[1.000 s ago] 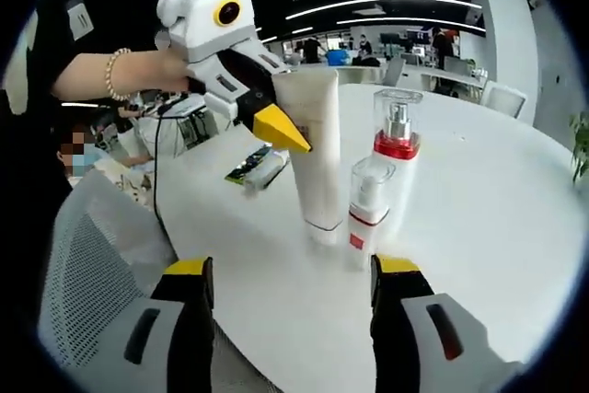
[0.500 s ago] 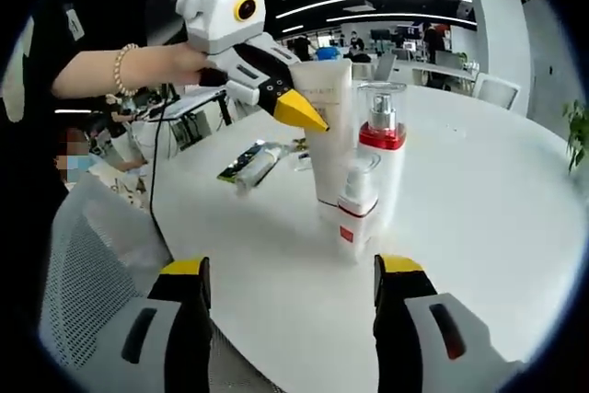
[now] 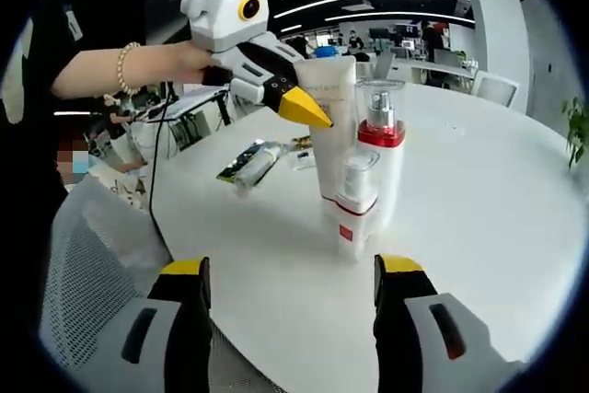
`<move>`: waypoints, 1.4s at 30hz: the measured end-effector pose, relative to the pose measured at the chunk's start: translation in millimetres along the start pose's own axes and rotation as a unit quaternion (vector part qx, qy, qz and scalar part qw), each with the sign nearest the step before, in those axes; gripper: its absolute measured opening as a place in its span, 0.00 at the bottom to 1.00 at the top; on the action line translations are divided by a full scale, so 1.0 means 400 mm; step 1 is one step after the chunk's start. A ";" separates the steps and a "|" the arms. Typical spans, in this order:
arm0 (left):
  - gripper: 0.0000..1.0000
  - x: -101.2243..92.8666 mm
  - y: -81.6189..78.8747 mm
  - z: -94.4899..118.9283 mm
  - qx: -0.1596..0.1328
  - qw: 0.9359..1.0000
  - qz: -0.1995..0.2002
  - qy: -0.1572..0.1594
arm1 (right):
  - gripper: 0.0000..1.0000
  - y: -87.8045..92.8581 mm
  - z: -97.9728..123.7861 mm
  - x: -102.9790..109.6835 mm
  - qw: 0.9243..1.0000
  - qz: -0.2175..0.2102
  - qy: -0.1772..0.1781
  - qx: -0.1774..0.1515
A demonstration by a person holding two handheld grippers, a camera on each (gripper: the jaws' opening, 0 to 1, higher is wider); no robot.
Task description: Arrange the skincare products in the storage area until every visible bottle or jar stands upright without overlapping.
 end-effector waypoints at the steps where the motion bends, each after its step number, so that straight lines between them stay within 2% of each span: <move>1: 0.19 0.000 0.000 0.000 0.001 1.000 0.001 -0.001 | 0.72 -0.001 0.000 0.000 1.000 0.000 0.000 0.000; 6: 0.26 -0.004 0.002 -0.003 0.005 1.000 0.004 0.000 | 0.72 0.000 -0.001 0.000 1.000 0.000 0.000 0.001; 11: 0.28 -0.002 0.013 -0.003 0.007 1.000 0.014 -0.002 | 0.72 0.002 -0.002 -0.003 1.000 -0.002 0.001 0.000; 15: 0.40 -0.002 0.027 0.001 0.009 1.000 0.023 -0.003 | 0.72 0.002 -0.002 -0.002 1.000 -0.001 0.000 0.002; 18: 0.41 -0.006 0.034 0.008 0.007 0.999 0.034 -0.007 | 0.72 0.003 -0.002 -0.001 1.000 0.000 0.000 0.002; 23: 0.53 -0.024 0.057 0.024 0.015 0.998 0.060 -0.020 | 0.73 -0.001 -0.002 0.001 1.000 0.005 0.004 0.002; 27: 0.57 -0.042 0.073 0.040 0.018 0.997 0.076 -0.030 | 0.74 -0.001 -0.002 0.005 1.000 0.009 0.001 0.002; 35: 0.67 -0.082 0.111 0.079 0.011 0.989 0.133 -0.062 | 0.75 -0.004 -0.001 0.008 1.000 0.011 -0.001 -0.002; 42: 0.74 -0.132 0.128 0.108 0.002 0.982 0.169 -0.087 | 0.78 -0.006 0.000 0.009 1.000 0.011 0.000 -0.004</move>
Point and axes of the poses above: the point that each gripper's makers call its tool centre point, and the gripper's own axes: z roughly backward along the fingers, x roughly to its left, y roughly out of its underside, the point moved 8 cm from there along z, roughly backward along the fingers, and after that the axes turned 13 degrees about y, right-handed, at the moved point
